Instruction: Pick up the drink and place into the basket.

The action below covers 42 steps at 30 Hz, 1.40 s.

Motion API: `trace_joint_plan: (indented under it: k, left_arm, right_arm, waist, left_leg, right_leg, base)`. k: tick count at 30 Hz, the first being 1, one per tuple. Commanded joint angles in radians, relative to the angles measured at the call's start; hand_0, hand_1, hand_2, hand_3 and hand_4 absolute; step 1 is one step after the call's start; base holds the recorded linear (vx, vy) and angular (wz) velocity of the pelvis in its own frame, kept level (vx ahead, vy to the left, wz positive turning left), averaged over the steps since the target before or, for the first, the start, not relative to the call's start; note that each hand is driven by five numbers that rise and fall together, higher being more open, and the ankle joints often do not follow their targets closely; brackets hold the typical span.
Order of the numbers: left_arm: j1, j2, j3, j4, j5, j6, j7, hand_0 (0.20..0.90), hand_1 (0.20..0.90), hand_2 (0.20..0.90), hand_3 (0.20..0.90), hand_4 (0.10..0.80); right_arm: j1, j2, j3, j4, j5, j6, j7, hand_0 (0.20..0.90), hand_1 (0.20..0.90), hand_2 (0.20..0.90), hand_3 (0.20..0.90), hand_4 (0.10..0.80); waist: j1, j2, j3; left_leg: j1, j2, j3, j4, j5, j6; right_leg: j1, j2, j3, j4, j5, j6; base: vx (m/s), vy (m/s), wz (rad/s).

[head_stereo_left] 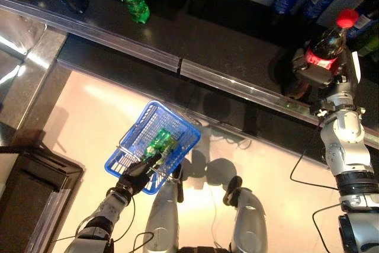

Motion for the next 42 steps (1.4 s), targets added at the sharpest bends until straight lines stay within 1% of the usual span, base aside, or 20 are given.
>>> trace_joint_plan:
  k: [1, 2, 3, 7, 12, 16, 19, 23, 30, 36, 42]
  left_arm:
    - [0.176, 0.026, -0.041, -0.078, 0.058, -0.004, -0.13, 0.3, 0.3, 0.3, 0.2, 0.1]
    - [0.183, 0.024, -0.037, -0.08, 0.064, -0.002, -0.129, 0.3, 0.3, 0.3, 0.2, 0.1]
    - [0.199, 0.017, -0.026, -0.082, 0.084, 0.0, -0.129, 0.3, 0.3, 0.3, 0.2, 0.1]
    - [0.223, 0.009, -0.006, -0.071, 0.126, 0.009, -0.135, 0.3, 0.3, 0.3, 0.2, 0.1]
    - [0.231, 0.003, -0.001, -0.068, 0.136, 0.019, -0.128, 0.3, 0.3, 0.3, 0.2, 0.1]
    - [0.236, -0.004, 0.005, -0.055, 0.138, 0.009, -0.128, 0.3, 0.3, 0.3, 0.2, 0.1]
    - [0.24, -0.008, 0.015, -0.048, 0.133, 0.003, -0.122, 0.3, 0.3, 0.3, 0.2, 0.1]
    - [0.242, -0.007, 0.032, -0.05, 0.108, -0.006, -0.131, 0.3, 0.3, 0.3, 0.2, 0.1]
    - [0.231, -0.014, 0.049, -0.14, 0.034, -0.009, -0.141, 0.3, 0.3, 0.3, 0.2, 0.1]
    - [0.227, -0.039, 0.046, -0.207, -0.01, -0.028, -0.196, 0.3, 0.3, 0.3, 0.2, 0.1]
    - [0.227, -0.05, 0.045, -0.257, -0.05, -0.034, -0.249, 0.3, 0.3, 0.3, 0.2, 0.1]
  right_arm:
    - [-0.033, -0.012, -0.065, -0.173, -0.041, -0.108, 0.034, 0.3, 0.3, 0.3, 0.2, 0.1]
    - [-0.019, -0.008, -0.067, -0.186, -0.044, -0.102, 0.043, 0.3, 0.3, 0.3, 0.2, 0.1]
    - [0.006, -0.002, -0.07, -0.208, -0.05, -0.09, 0.065, 0.3, 0.3, 0.3, 0.2, 0.1]
    - [0.064, -0.007, -0.078, -0.243, -0.032, -0.07, 0.112, 0.3, 0.3, 0.3, 0.2, 0.1]
    - [0.097, -0.006, -0.078, -0.28, -0.012, -0.047, 0.153, 0.3, 0.3, 0.3, 0.2, 0.1]
    - [0.122, 0.003, -0.075, -0.295, -0.01, -0.062, 0.186, 0.3, 0.3, 0.3, 0.2, 0.1]
    - [0.127, 0.005, -0.068, -0.312, -0.003, -0.059, 0.219, 0.3, 0.3, 0.3, 0.2, 0.1]
    - [0.122, 0.003, -0.056, -0.324, 0.001, -0.055, 0.251, 0.3, 0.3, 0.3, 0.2, 0.1]
    - [0.097, 0.021, -0.026, -0.354, -0.004, -0.017, 0.263, 0.3, 0.3, 0.3, 0.2, 0.1]
    - [0.095, 0.052, -0.008, -0.358, -0.017, -0.01, 0.267, 0.3, 0.3, 0.3, 0.2, 0.1]
    - [0.096, 0.072, 0.013, -0.36, -0.022, -0.006, 0.276, 0.3, 0.3, 0.3, 0.2, 0.1]
  waist:
    - [0.03, -0.017, -0.188]
    - [0.03, -0.018, -0.198]
    - [0.031, -0.021, -0.224]
    - [0.033, -0.028, -0.276]
    - [0.037, -0.034, -0.324]
    - [0.041, -0.041, -0.353]
    - [0.044, -0.042, -0.381]
    - [0.049, -0.042, -0.398]
    - [0.067, -0.041, -0.426]
    - [0.087, -0.038, -0.446]
    - [0.104, -0.036, -0.457]
  left_leg:
    - [0.166, 0.02, 0.071, -0.217, 0.028, -0.004]
    - [0.181, 0.023, 0.078, -0.236, 0.037, -0.01]
    - [0.213, 0.028, 0.094, -0.274, 0.054, -0.02]
    - [0.272, 0.033, 0.13, -0.337, 0.078, -0.036]
    - [0.314, 0.034, 0.146, -0.359, 0.074, -0.041]
    - [0.336, 0.03, 0.146, -0.365, 0.061, -0.04]
    - [0.357, 0.031, 0.142, -0.369, 0.052, -0.041]
    - [0.371, 0.029, 0.132, -0.37, 0.044, -0.041]
    - [0.394, 0.024, 0.097, -0.372, 0.032, -0.044]
    - [0.386, 0.018, 0.065, -0.372, 0.032, -0.043]
    - [0.383, 0.01, 0.023, -0.372, 0.032, -0.037]
  right_leg:
    - [-0.036, -0.034, 0.026, -0.084, 0.208, 0.094]
    - [-0.01, -0.028, 0.02, -0.11, 0.206, 0.093]
    - [0.041, -0.019, 0.009, -0.16, 0.204, 0.092]
    - [0.127, -0.009, -0.012, -0.238, 0.201, 0.094]
    - [0.184, -0.001, -0.033, -0.297, 0.194, 0.097]
    - [0.211, 0.002, -0.043, -0.325, 0.195, 0.098]
    - [0.237, 0.012, -0.044, -0.338, 0.187, 0.091]
    - [0.259, 0.022, -0.039, -0.346, 0.177, 0.08]
    - [0.301, 0.043, -0.03, -0.364, 0.159, 0.06]
    - [0.317, 0.06, -0.029, -0.367, 0.141, 0.046]
    - [0.327, 0.074, -0.023, -0.356, 0.121, 0.036]
  base:
    - [0.111, 0.008, 0.02]
    - [0.158, 0.022, 0.0]
    - [0.17, 0.026, -0.01]
    - [0.166, 0.037, 0.19]
    - [0.084, 0.029, 0.12]
    - [0.024, 0.003, 0.09]
    - [0.005, 0.0, 0.07]
    - [-0.031, 0.005, 0.13]
    - [-0.017, 0.011, 0.15]
    - [-0.03, 0.029, 0.13]
    - [-0.013, 0.026, 0.25]
